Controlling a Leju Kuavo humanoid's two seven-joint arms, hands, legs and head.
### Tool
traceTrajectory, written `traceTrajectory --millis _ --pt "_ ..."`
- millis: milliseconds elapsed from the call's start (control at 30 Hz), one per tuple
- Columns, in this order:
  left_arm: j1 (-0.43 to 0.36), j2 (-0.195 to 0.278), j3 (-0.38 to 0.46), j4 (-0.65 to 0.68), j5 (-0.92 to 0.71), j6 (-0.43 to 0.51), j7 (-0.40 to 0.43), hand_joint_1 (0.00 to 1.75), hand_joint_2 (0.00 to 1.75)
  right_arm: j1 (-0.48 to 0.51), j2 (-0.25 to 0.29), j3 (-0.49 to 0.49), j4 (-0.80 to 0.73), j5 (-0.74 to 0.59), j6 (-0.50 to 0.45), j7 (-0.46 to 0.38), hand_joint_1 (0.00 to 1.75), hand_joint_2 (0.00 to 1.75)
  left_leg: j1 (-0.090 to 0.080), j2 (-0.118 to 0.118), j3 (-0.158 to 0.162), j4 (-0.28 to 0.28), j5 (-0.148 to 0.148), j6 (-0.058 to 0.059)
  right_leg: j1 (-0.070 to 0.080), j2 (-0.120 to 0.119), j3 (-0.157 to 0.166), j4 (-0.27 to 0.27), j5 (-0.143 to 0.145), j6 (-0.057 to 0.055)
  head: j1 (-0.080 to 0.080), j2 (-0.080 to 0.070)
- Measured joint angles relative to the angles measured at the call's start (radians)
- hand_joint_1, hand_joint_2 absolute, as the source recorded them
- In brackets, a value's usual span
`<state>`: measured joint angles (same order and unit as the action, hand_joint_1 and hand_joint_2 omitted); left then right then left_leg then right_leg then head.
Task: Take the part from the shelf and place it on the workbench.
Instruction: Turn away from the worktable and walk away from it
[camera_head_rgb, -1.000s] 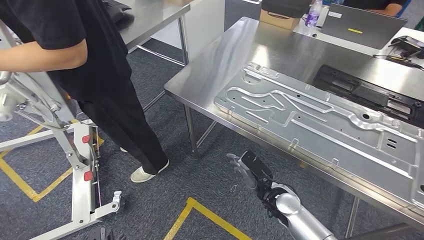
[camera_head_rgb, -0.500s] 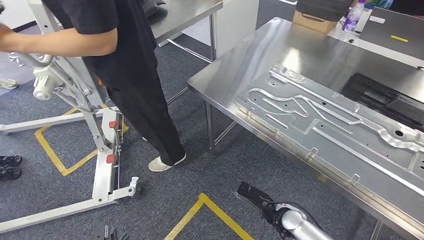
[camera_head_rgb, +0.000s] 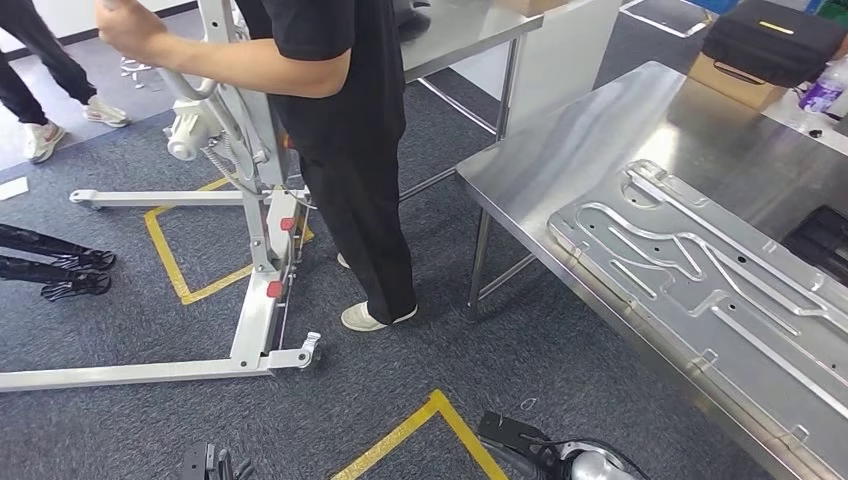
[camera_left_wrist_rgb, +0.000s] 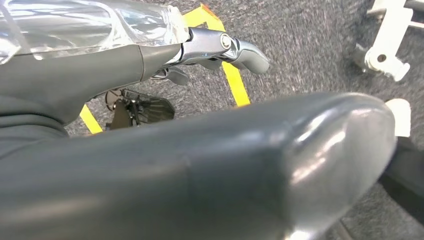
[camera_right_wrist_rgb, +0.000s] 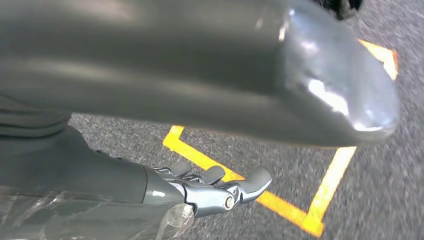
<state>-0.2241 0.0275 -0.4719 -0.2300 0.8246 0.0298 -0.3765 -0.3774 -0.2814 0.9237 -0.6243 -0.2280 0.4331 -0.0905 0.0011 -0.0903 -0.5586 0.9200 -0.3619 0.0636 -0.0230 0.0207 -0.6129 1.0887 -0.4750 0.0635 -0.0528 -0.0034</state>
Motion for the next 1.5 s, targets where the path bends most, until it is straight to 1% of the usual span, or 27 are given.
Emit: traceTrajectory --millis 67,100,167,200,267,333,400,433,467,567,633,733,800,867,933,967,1033,1100,1167,1200,1233,1300,1367,1400,1433,1467,1500 --pt "-0.004 0.0 0.0 0.0 -0.003 -0.001 0.004 0.0 0.0 0.0 0.0 0.013 0.023 -0.009 0.019 0.001 0.0 0.0 0.0 -0.022 -0.009 0.016 -0.008 -0.013 -0.006 0.035 0.049 -0.108 0.041 0.001 0.0 0.0" --pt "-0.007 0.0 0.0 0.0 -0.006 -0.001 0.007 0.0 0.0 0.002 0.001 0.021 0.034 -0.01 0.028 0.009 0.0 0.0 -0.001 -0.03 -0.015 0.021 -0.01 -0.019 -0.006 0.045 0.057 -0.126 0.044 -0.004 -0.001 0.0" --pt "-0.011 0.0 0.0 -0.001 -0.013 0.0 0.014 0.0 0.0 0.006 0.004 0.036 0.053 -0.002 0.041 0.04 0.0 0.0 0.0 -0.045 -0.023 0.023 -0.01 -0.028 -0.001 0.027 0.054 -0.124 0.044 -0.021 -0.003 0.0" --pt "-0.012 0.0 -0.001 -0.001 -0.017 0.0 0.019 0.0 0.0 0.007 0.006 0.046 0.062 0.01 0.044 0.063 0.0 0.0 0.002 -0.04 -0.027 0.028 -0.012 -0.032 -0.001 0.017 0.054 -0.125 0.045 -0.028 -0.003 0.0" --pt "-0.016 -0.001 -0.002 -0.001 -0.024 0.004 0.032 0.0 0.0 0.012 0.013 0.071 0.083 0.034 0.045 0.107 0.0 0.0 0.007 0.006 -0.056 0.085 -0.046 -0.041 -0.001 -0.005 0.054 -0.128 0.049 -0.041 -0.006 0.0" --pt "-0.025 -0.002 -0.003 -0.001 -0.029 0.008 0.041 0.0 0.0 0.024 0.015 0.093 0.109 0.038 0.047 0.137 0.0 0.0 0.01 0.059 -0.117 0.217 -0.111 -0.049 0.001 -0.029 0.054 -0.129 0.048 -0.047 -0.008 0.0" --pt "-0.029 -0.004 -0.006 -0.001 -0.033 0.009 0.046 0.0 0.0 0.045 0.019 0.112 0.137 0.022 0.048 0.151 0.0 0.0 0.011 0.075 -0.165 0.321 -0.147 -0.053 0.004 -0.058 0.054 -0.128 0.045 -0.049 -0.009 0.0" --pt "-0.028 -0.004 -0.007 -0.001 -0.033 0.01 0.047 0.0 0.0 0.055 0.022 0.119 0.15 0.011 0.049 0.155 0.0 0.0 0.01 0.078 -0.163 0.32 -0.141 -0.052 0.006 -0.073 0.054 -0.128 0.044 -0.049 -0.009 0.0" --pt "-0.028 -0.005 -0.008 -0.001 -0.034 0.01 0.048 0.0 0.0 0.063 0.025 0.125 0.161 0.001 0.049 0.158 0.0 0.0 0.009 0.084 -0.14 0.278 -0.119 -0.048 0.008 -0.086 0.055 -0.128 0.042 -0.049 -0.009 0.0" --pt "-0.03 -0.006 -0.009 -0.001 -0.034 0.01 0.047 0.0 0.0 0.076 0.033 0.135 0.181 -0.016 0.051 0.172 0.0 0.0 -0.008 0.146 -0.029 0.072 -0.049 -0.025 0.015 -0.121 0.06 -0.128 0.037 -0.042 -0.009 0.0" --pt "-0.034 -0.007 -0.009 -0.002 -0.034 0.01 0.047 0.0 0.0 0.08 0.036 0.142 0.196 -0.026 0.052 0.19 0.0 0.0 -0.019 0.159 -0.01 0.031 -0.044 -0.018 0.016 -0.14 0.066 -0.129 0.032 -0.032 -0.009 0.0" --pt "-0.032 -0.008 -0.009 -0.002 -0.034 0.014 0.047 0.0 0.0 0.097 0.044 0.147 0.21 -0.046 0.045 0.209 0.0 0.0 -0.017 0.122 -0.005 0.025 -0.04 -0.008 0.013 -0.16 0.08 -0.132 0.024 -0.015 -0.009 0.0" --pt "-0.029 -0.009 -0.009 -0.002 -0.033 0.017 0.048 0.0 0.0 0.117 0.054 0.15 0.218 -0.061 0.026 0.208 0.0 0.0 -0.009 0.098 0.005 0.017 -0.032 0.001 0.011 -0.105 0.061 -0.074 -0.017 -0.007 -0.006 0.0" --pt "-0.031 -0.012 -0.009 -0.003 -0.031 0.02 0.049 0.0 0.0 0.142 0.066 0.153 0.231 -0.073 0.001 0.205 0.0 0.0 -0.006 0.072 0.007 0.015 -0.03 0.006 0.009 -0.04 -0.005 0.067 -0.09 -0.006 -0.002 0.0" --pt "-0.03 -0.014 -0.01 -0.003 -0.031 0.022 0.048 0.0 0.0 0.167 0.079 0.156 0.241 -0.082 -0.022 0.209 0.0 0.0 -0.008 0.04 0.007 0.016 -0.031 0.008 0.009 -0.027 -0.062 0.173 -0.121 -0.007 0.001 0.0" --pt "-0.029 -0.015 -0.01 -0.003 -0.031 0.023 0.048 0.0 0.0 0.176 0.086 0.156 0.245 -0.086 -0.031 0.212 0.0 0.0 -0.008 0.024 0.008 0.016 -0.032 0.008 0.009 -0.025 -0.068 0.173 -0.107 -0.009 0.001 0.0" --pt "-0.028 -0.015 -0.009 -0.003 -0.031 0.025 0.048 0.0 0.0 0.189 0.098 0.156 0.253 -0.092 -0.046 0.22 0.0 0.0 -0.008 -0.005 0.011 0.017 -0.033 0.005 0.008 -0.006 -0.023 0.057 -0.032 -0.013 0.002 0.0" --pt "-0.03 -0.016 -0.009 -0.003 -0.029 0.027 0.048 0.0 0.0 0.197 0.109 0.157 0.262 -0.102 -0.072 0.233 0.0 0.0 -0.01 -0.031 0.009 0.023 -0.038 -0.002 0.004 0.048 0.036 -0.083 0.028 -0.019 0.002 0.0" --pt "-0.03 -0.016 -0.009 -0.003 -0.028 0.029 0.048 0.0 0.0 0.204 0.119 0.157 0.271 -0.113 -0.11 0.248 0.0 0.0 -0.009 -0.052 0.003 0.026 -0.042 -0.013 0.005 0.072 0.055 -0.129 0.038 -0.025 0.001 0.0" --pt "-0.029 -0.015 -0.009 -0.003 -0.028 0.03 0.048 0.0 0.0 0.205 0.124 0.157 0.273 -0.117 -0.129 0.255 0.0 0.0 -0.006 -0.063 0.001 0.026 -0.042 -0.019 0.005 0.057 0.057 -0.129 0.038 -0.03 0.0 0.0" --pt "-0.027 -0.015 -0.009 -0.003 -0.027 0.031 0.048 0.0 0.0 0.207 0.129 0.157 0.277 -0.122 -0.149 0.261 0.0 0.0 -0.005 -0.059 -0.001 0.031 -0.045 -0.024 0.007 0.044 0.06 -0.131 0.038 -0.035 0.001 0.0" --pt "-0.024 -0.015 -0.01 -0.003 -0.026 0.033 0.048 0.0 0.0 0.21 0.137 0.156 0.283 -0.127 -0.181 0.27 0.0 0.0 -0.005 -0.008 -0.025 0.085 -0.076 -0.036 0.006 0.016 0.067 -0.134 0.037 -0.048 -0.002 0.0" --pt "-0.024 -0.016 -0.01 -0.003 -0.022 0.033 0.048 0.0 0.0 0.216 0.142 0.156 0.29 -0.13 -0.21 0.276 0.0 0.0 -0.003 0.056 -0.094 0.221 -0.141 -0.048 0.009 -0.013 0.072 -0.135 0.031 -0.057 -0.005 0.0" --pt "-0.024 -0.016 -0.01 -0.003 -0.019 0.033 0.048 0.0 0.0 0.218 0.145 0.156 0.293 -0.131 -0.225 0.278 0.0 0.0 0.0 0.07 -0.133 0.295 -0.169 -0.053 0.011 -0.028 0.073 -0.135 0.029 -0.059 -0.006 0.0" --pt "-0.022 -0.017 -0.01 -0.003 -0.016 0.034 0.048 0.0 0.0 0.22 0.147 0.156 0.295 -0.132 -0.241 0.279 0.0 0.0 0.002 0.076 -0.158 0.339 -0.179 -0.055 0.012 -0.043 0.075 -0.135 0.026 -0.059 -0.006 0.0" --pt "-0.019 -0.017 -0.01 -0.003 -0.014 0.035 0.048 0.0 0.0 0.22 0.15 0.156 0.297 -0.132 -0.255 0.28 0.0 0.0 0.004 0.08 -0.164 0.344 -0.17 -0.056 0.012 -0.057 0.078 -0.135 0.023 -0.058 -0.006 0.0" --pt "-0.016 -0.017 -0.01 -0.003 -0.013 0.036 0.048 0.0 0.0 0.219 0.153 0.156 0.298 -0.132 -0.27 0.28 0.0 0.0 0.005 0.084 -0.147 0.307 -0.143 -0.056 0.012 -0.071 0.082 -0.135 0.02 -0.057 -0.007 0.0"
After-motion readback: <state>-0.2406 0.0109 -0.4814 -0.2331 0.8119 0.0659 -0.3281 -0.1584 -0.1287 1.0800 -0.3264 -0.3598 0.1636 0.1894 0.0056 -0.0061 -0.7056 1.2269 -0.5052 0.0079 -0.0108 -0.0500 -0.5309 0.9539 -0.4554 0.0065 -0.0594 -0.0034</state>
